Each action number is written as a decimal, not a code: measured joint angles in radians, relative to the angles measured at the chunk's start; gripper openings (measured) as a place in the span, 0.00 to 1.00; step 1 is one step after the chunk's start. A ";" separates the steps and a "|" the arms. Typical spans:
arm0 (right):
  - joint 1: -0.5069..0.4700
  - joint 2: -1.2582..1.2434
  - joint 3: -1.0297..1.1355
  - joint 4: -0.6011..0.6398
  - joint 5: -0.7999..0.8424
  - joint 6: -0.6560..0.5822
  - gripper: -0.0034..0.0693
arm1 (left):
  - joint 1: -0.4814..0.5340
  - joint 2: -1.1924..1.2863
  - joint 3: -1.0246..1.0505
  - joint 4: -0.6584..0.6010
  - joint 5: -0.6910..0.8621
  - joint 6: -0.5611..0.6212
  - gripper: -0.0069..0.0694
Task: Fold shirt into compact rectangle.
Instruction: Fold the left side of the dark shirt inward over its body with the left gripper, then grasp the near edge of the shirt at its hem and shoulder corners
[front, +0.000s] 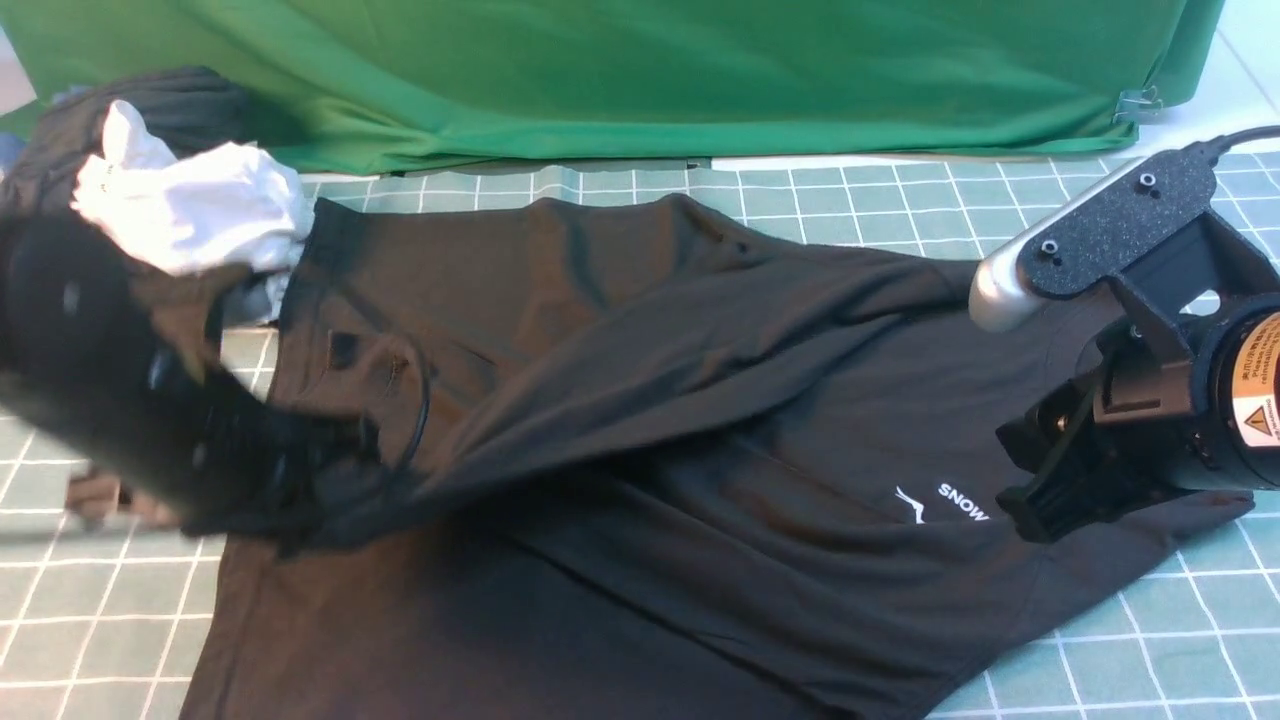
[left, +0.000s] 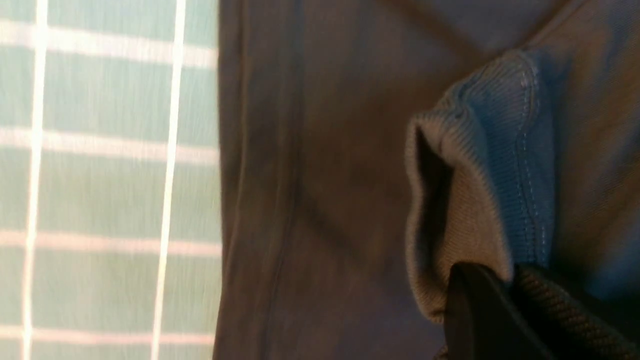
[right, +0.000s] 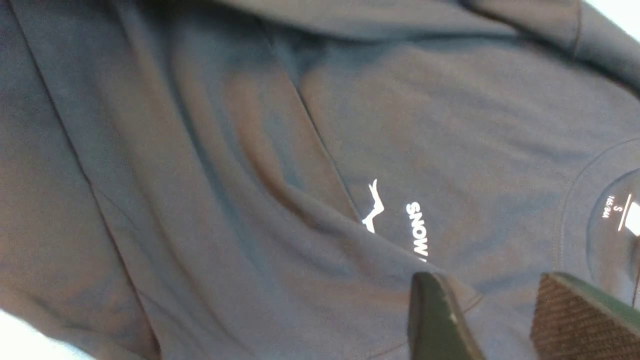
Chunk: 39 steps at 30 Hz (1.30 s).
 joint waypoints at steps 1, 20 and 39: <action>0.000 0.000 0.000 0.000 0.000 0.000 0.42 | 0.000 -0.005 0.025 -0.010 -0.010 0.000 0.13; 0.000 0.000 0.000 0.000 -0.005 0.000 0.42 | 0.000 -0.008 0.096 0.087 0.203 0.005 0.85; 0.000 0.000 0.000 0.000 -0.007 -0.005 0.42 | 0.000 -0.008 0.282 0.091 0.029 -0.078 0.66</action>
